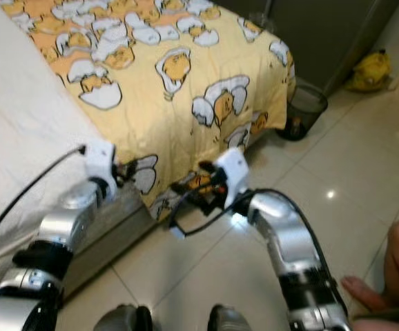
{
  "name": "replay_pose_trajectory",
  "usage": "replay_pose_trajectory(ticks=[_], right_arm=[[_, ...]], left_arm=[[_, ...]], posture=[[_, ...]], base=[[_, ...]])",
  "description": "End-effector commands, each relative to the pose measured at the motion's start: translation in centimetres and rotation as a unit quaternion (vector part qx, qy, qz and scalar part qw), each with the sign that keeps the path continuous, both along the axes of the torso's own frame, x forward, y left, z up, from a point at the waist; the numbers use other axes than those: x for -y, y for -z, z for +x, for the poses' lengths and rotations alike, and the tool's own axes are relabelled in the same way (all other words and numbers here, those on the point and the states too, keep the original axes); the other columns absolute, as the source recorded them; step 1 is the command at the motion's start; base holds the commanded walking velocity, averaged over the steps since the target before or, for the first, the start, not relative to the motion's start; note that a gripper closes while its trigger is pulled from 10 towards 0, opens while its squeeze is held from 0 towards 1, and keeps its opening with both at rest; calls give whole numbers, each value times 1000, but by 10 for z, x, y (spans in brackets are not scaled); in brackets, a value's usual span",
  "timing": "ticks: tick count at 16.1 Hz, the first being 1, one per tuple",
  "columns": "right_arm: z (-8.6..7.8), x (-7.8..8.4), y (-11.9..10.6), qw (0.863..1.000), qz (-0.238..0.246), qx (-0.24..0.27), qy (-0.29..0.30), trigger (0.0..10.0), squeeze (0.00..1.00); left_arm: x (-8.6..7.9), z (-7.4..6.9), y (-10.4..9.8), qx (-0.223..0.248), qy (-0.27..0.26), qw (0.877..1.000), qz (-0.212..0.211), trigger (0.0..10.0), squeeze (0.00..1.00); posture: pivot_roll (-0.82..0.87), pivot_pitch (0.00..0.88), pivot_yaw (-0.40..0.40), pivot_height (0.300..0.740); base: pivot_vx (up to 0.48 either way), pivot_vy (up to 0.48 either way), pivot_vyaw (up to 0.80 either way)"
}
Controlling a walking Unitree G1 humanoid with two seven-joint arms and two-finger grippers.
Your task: Clean up the room
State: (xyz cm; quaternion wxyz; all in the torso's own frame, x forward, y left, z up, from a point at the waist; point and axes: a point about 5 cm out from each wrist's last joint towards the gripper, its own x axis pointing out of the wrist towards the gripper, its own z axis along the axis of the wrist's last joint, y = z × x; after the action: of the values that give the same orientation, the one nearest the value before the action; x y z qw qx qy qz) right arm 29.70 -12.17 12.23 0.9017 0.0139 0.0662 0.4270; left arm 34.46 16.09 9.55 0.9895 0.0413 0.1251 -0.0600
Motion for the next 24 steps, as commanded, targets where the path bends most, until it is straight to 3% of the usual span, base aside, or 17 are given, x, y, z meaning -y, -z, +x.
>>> replay_pose_trajectory(ticks=[1, 4, 5, 7, 10, 12, 17, 24], right_arm=[[-1, 6, 0, 1000, 6, 5, 16, 10000, 0], [1, 14, 6, 999, -6, -3, 44, 10000, 0], [13, 21, 2, 994, 0, 10, 105, 10000, 0], [34, 34, -6, 971, 21, 32, 238, 10000, 0], [35, 32, 2, 965, -14, 35, 260, 10000, 0], [34, 22, 15, 960, -33, 24, 277, 10000, 0], [36, 6, 21, 961, -19, 18, 276, 10000, 0], [40, 3, 24, 961, -29, 16, 276, 10000, 0]], left_arm=[[-6, -4, 1, 16, -26, 1000, -6, 10000, 0], [-20, -9, -4, 60, -69, 996, -23, 10000, 0], [-26, -9, -6, 70, -96, 993, -22, 10000, 0], [-37, -7, -17, 99, -161, 982, -27, 10000, 0], [-35, -5, -24, 111, -166, 980, -19, 10000, 0], [-30, 0, -21, 96, -163, 982, -18, 10000, 0], [-27, 6, -28, 106, -141, 984, 34, 10000, 0], [-28, 14, -27, 87, -160, 983, 29, 10000, 0]], posture=[[-68, 70, 3, 740], [-64, 57, 5, 740], [-66, 48, 6, 740], [-67, 34, 4, 740], [-66, 30, 2, 740], [-68, 37, 3, 740], [-66, 48, 3, 740], [-67, 52, -1, 740]], base=[[0, 0, 0], [0, 0, 0], [0, -469, 0], [0, -461, 0], [0, -464, 0], [0, -236, 0], [0, 0, 115], [212, -389, 596]])
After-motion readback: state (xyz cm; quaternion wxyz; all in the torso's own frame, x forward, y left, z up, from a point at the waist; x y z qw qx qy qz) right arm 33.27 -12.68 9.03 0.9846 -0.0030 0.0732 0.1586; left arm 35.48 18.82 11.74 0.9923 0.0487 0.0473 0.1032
